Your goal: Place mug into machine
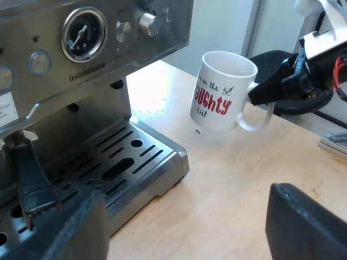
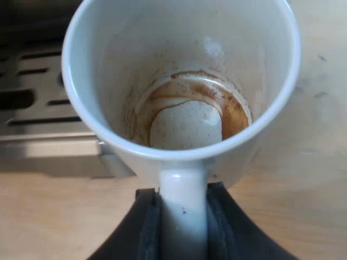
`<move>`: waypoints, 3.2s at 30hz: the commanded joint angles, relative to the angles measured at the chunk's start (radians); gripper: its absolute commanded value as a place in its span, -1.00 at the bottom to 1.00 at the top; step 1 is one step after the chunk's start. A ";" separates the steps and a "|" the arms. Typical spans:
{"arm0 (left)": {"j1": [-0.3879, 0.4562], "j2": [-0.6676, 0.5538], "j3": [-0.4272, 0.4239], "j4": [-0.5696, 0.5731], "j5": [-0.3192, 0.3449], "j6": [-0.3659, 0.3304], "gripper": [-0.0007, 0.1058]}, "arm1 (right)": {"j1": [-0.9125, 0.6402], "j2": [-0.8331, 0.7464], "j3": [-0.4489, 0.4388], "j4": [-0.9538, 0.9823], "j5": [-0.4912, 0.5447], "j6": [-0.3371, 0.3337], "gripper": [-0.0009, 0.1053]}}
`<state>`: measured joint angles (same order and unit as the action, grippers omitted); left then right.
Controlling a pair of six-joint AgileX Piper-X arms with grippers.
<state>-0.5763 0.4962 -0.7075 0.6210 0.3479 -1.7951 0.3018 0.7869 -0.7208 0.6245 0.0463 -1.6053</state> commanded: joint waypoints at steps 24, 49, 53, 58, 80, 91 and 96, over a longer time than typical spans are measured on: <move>-0.003 -0.002 -0.005 0.074 -0.011 -0.005 0.20 | 0.440 -0.017 -0.012 -0.052 0.200 0.005 -0.98; -0.003 -0.002 0.004 0.114 -0.121 -0.001 0.20 | 0.497 0.239 -0.170 -0.099 0.156 0.008 -0.98; -0.003 -0.002 0.004 0.114 -0.121 -0.001 0.20 | 0.513 0.281 -0.173 -0.160 0.159 0.017 -0.98; -0.003 -0.002 0.004 0.114 -0.121 -0.001 0.20 | 0.513 0.321 -0.175 -0.229 0.159 0.044 -0.98; -0.003 -0.002 0.004 0.106 -0.121 -0.001 0.20 | 0.513 0.560 -0.339 -0.273 0.131 0.050 -0.98; -0.003 -0.002 0.004 0.106 -0.121 -0.001 0.20 | 0.513 0.640 -0.376 -0.302 0.138 0.031 -0.98; -0.003 -0.002 0.004 0.106 -0.121 -0.001 0.20 | 0.513 0.666 -0.382 -0.320 0.174 0.031 -0.98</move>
<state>-0.5763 0.4962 -0.7015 0.7448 0.2386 -1.7951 0.8137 1.4606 -1.0787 0.3557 0.1909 -1.5547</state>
